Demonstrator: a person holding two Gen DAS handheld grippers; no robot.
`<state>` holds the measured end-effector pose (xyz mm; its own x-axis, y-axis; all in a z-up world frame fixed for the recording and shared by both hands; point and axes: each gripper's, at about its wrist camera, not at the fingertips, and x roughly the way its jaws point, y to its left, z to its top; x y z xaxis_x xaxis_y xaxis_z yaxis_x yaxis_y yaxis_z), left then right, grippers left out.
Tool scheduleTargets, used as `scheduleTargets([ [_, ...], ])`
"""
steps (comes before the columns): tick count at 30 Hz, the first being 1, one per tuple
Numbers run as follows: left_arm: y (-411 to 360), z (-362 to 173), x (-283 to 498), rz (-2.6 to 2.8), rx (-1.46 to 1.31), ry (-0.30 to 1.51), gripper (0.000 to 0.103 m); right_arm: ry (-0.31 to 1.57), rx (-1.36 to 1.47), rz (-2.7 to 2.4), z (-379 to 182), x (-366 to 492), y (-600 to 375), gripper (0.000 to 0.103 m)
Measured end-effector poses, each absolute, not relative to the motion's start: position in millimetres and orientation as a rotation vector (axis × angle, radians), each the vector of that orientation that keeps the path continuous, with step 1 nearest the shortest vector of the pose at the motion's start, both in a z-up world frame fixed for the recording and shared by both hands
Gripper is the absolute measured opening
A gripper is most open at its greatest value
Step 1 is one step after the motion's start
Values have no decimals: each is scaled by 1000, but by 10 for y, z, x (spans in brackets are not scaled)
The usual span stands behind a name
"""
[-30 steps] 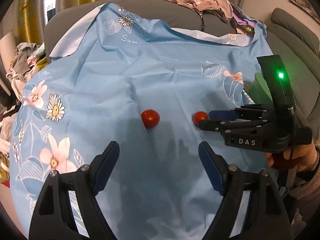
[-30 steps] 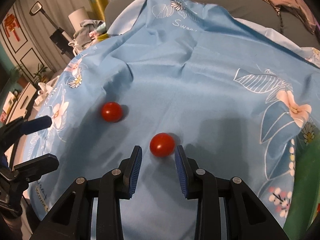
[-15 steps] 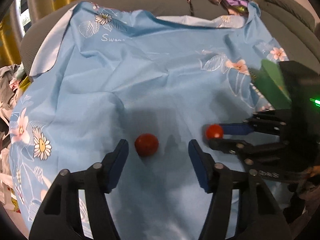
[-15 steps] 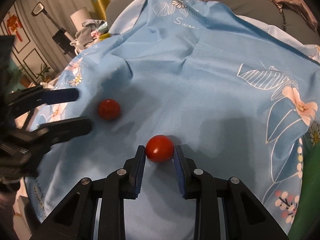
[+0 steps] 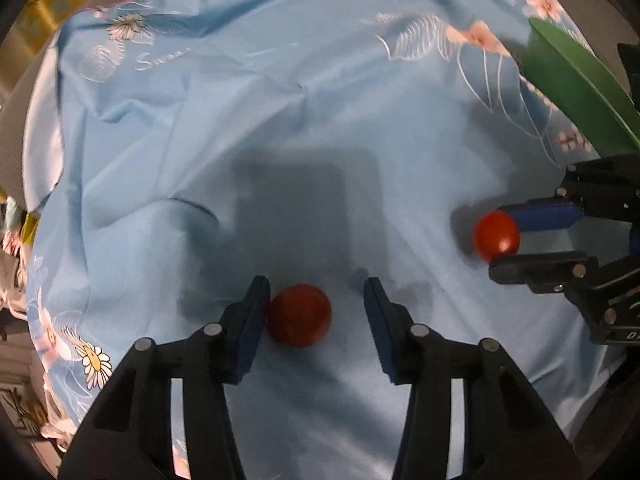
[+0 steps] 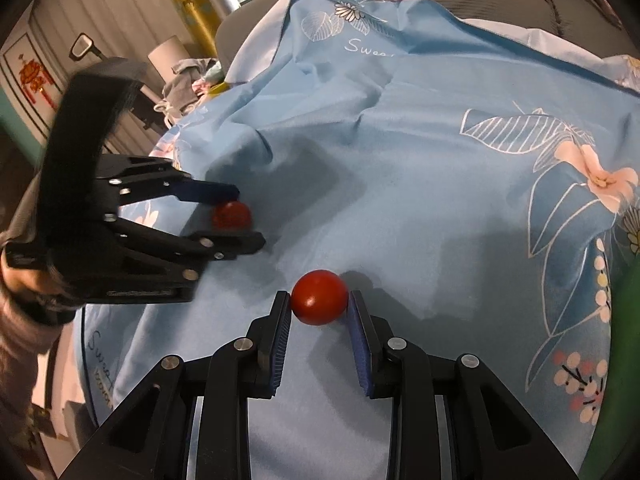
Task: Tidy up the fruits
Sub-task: 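Grasp a cherry tomato with the right tool while the left tool grasps the other, then carry both held cherry tomatoes over the green bowl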
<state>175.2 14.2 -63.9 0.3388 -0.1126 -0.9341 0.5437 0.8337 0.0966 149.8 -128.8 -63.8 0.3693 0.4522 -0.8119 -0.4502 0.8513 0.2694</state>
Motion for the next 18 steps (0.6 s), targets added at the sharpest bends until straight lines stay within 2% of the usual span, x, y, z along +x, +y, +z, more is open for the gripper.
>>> scheduleTargets([
  [4, 160, -639, 1752, -474, 453, 1183, 40, 1042, 11, 585, -642, 1478, -1329, 31],
  [8, 178, -688, 1701, -488, 418, 1198, 29, 1042, 27, 578, -648, 1489, -1376, 31],
  [18, 158, -595, 1476, -373, 299, 1113, 29, 1025, 36, 564, -572, 1400, -1462, 31],
])
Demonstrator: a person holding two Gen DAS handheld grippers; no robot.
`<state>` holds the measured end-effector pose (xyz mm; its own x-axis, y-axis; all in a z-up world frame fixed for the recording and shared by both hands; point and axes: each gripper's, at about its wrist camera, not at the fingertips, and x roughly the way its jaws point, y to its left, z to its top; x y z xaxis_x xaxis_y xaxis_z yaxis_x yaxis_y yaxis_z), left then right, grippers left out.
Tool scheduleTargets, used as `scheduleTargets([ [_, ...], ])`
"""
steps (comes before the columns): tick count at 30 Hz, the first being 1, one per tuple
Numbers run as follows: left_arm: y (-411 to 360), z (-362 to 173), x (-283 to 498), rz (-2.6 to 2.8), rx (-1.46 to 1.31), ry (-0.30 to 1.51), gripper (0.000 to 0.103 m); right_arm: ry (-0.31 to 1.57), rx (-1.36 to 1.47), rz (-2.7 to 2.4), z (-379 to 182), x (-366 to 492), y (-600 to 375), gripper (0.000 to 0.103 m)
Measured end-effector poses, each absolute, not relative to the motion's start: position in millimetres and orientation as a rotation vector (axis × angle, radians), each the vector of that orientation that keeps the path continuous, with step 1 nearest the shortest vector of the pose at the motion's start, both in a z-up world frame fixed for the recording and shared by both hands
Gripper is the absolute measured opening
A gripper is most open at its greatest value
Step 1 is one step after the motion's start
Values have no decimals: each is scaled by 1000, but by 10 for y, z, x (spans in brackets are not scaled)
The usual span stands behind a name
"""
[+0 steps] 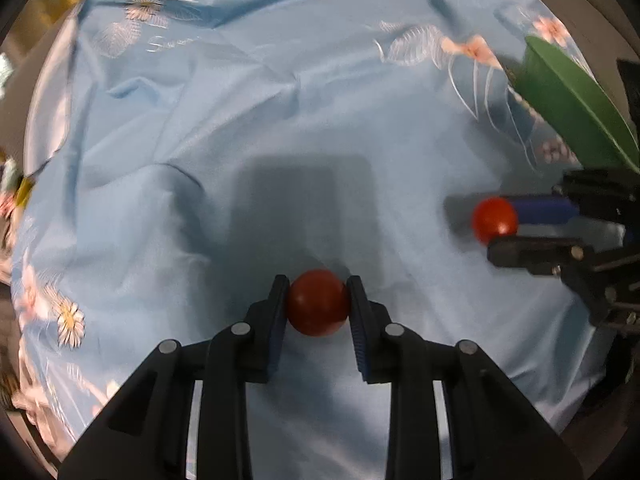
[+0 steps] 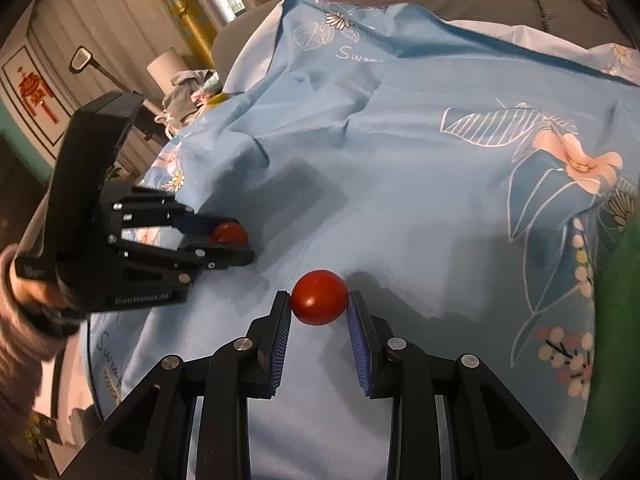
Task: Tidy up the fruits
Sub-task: 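Carry both held cherry tomatoes over the green bowl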
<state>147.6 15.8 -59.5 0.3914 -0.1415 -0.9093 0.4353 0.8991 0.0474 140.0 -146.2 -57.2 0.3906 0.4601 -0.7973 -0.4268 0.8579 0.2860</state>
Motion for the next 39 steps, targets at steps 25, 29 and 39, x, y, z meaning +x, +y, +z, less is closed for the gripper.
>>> scheduleTargets([
  [25, 94, -308, 723, -282, 64, 979, 55, 947, 37, 525, -174, 786, -1693, 31],
  [29, 159, -467, 894, -268, 31, 993, 55, 962, 48, 531, -249, 842, -1678, 31],
  [39, 94, -691, 1266, -245, 66, 1039, 42, 987, 68, 537, -384, 969, -1712, 31],
])
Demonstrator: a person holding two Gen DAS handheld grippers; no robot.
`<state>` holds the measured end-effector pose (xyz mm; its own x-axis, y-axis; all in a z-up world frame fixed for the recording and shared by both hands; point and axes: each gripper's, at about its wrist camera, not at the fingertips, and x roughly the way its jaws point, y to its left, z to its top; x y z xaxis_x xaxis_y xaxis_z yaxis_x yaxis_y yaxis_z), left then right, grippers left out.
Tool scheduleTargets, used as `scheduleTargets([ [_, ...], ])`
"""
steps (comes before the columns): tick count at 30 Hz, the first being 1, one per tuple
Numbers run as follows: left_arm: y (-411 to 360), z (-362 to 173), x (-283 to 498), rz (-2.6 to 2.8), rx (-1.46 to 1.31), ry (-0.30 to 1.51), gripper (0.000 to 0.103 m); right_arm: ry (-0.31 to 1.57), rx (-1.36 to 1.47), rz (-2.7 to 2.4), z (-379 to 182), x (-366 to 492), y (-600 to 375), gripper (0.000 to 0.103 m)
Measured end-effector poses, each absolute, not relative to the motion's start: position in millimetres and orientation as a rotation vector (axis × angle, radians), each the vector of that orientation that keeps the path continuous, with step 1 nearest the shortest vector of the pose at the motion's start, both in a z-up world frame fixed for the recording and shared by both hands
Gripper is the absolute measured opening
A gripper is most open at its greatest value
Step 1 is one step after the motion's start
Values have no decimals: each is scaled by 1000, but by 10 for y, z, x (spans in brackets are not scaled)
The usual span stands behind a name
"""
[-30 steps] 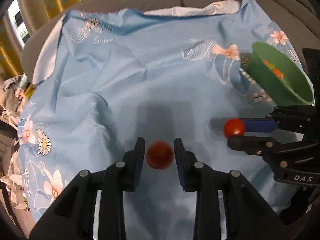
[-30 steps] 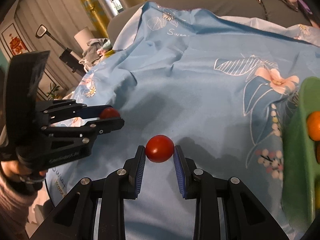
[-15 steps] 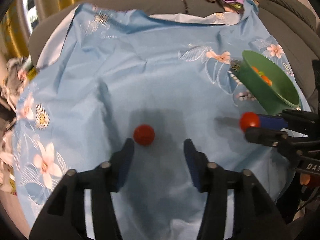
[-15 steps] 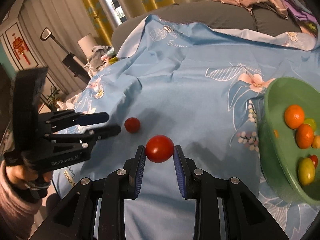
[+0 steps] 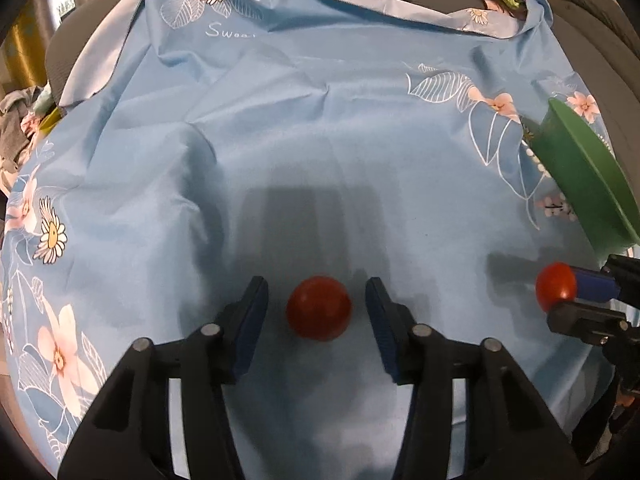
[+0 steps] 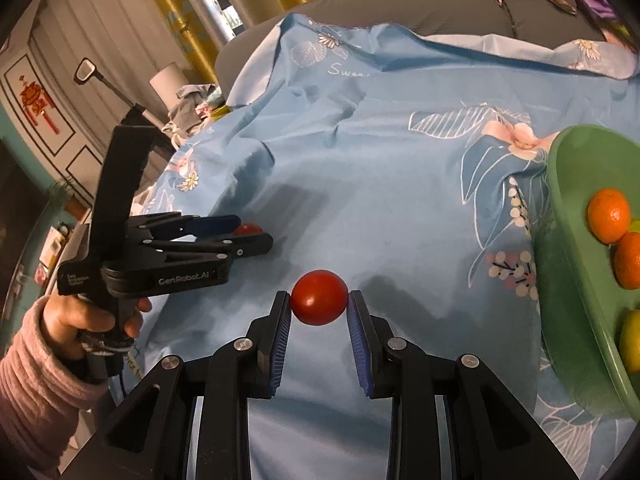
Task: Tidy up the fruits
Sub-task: 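Carry both held cherry tomatoes over the green bowl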
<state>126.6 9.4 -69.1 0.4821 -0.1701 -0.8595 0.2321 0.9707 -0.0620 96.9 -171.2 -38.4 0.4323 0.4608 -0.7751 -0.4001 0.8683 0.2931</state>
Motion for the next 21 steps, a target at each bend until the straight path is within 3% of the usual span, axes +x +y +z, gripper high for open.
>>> scheduleTargets([
  [3, 81, -730, 1261, -228, 78, 1044, 31, 989, 75, 534, -399, 982, -1736, 31],
  [10, 119, -696, 1238, -206, 50, 1036, 29, 984, 83, 533, -394, 964, -1743, 31],
  [21, -104, -199, 913, -256, 48, 931, 29, 919, 82, 532, -130, 812, -1818, 31],
])
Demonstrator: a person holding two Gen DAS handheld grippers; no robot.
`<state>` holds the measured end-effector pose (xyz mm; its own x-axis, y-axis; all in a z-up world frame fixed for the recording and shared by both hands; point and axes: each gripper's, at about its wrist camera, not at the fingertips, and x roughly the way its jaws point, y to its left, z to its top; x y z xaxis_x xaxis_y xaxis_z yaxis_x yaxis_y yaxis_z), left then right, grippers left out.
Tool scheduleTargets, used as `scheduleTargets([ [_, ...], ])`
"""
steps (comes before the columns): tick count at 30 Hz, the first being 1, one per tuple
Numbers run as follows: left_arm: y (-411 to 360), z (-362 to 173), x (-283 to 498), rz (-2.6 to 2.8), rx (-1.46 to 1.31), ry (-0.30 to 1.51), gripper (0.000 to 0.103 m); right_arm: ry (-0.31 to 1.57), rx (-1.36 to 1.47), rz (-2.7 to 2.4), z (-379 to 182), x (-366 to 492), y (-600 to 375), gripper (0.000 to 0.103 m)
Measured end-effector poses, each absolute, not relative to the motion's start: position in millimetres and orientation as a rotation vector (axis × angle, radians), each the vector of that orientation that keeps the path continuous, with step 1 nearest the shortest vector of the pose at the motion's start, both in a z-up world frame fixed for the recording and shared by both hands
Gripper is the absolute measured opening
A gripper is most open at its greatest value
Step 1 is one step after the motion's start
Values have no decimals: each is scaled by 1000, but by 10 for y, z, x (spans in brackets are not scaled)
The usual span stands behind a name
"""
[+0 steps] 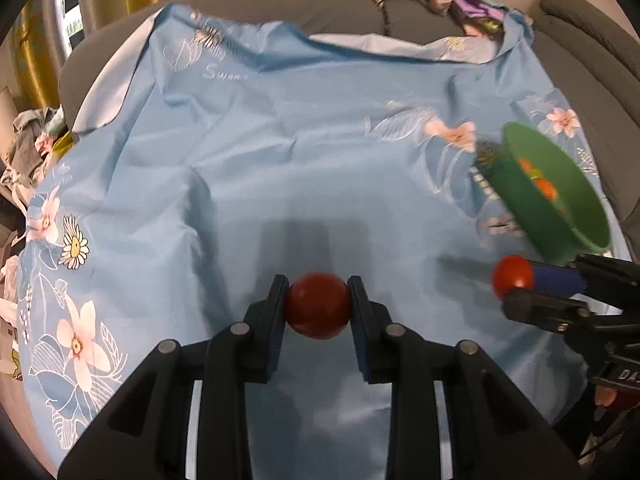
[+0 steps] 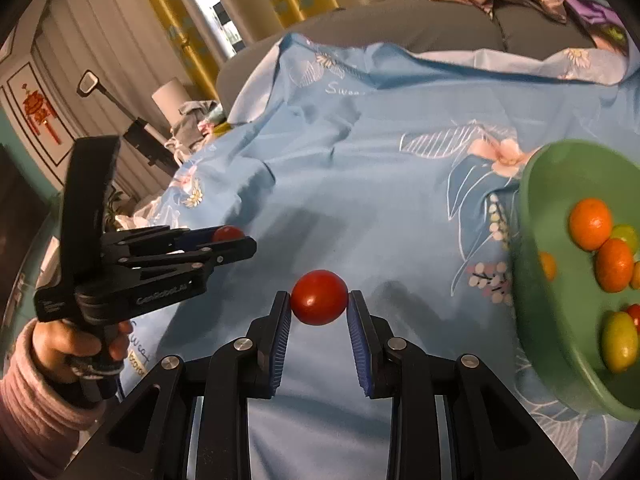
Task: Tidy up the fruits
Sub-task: 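Carry both held cherry tomatoes over the green bowl, then lower the tomatoes into the bowl and open the right tool while the left tool opens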
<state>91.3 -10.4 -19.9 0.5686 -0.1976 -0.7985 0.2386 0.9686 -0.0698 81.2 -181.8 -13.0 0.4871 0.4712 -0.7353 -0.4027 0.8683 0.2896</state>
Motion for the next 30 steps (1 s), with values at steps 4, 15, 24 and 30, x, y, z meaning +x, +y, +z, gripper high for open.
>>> scheduleTargets([
  [4, -220, -48, 801, -278, 58, 902, 29, 886, 87, 528, -4, 727, -1874, 31],
  [15, -693, 287, 647, -352, 120, 824, 29, 809, 119, 481, 238, 533, -2184, 31],
  [24, -1247, 476, 711, -453, 157, 783, 29, 746, 154, 394, 406, 481, -2659, 31],
  [30, -1619, 481, 790, -521, 194, 788, 29, 740, 183, 313, 374, 479, -2996, 31],
])
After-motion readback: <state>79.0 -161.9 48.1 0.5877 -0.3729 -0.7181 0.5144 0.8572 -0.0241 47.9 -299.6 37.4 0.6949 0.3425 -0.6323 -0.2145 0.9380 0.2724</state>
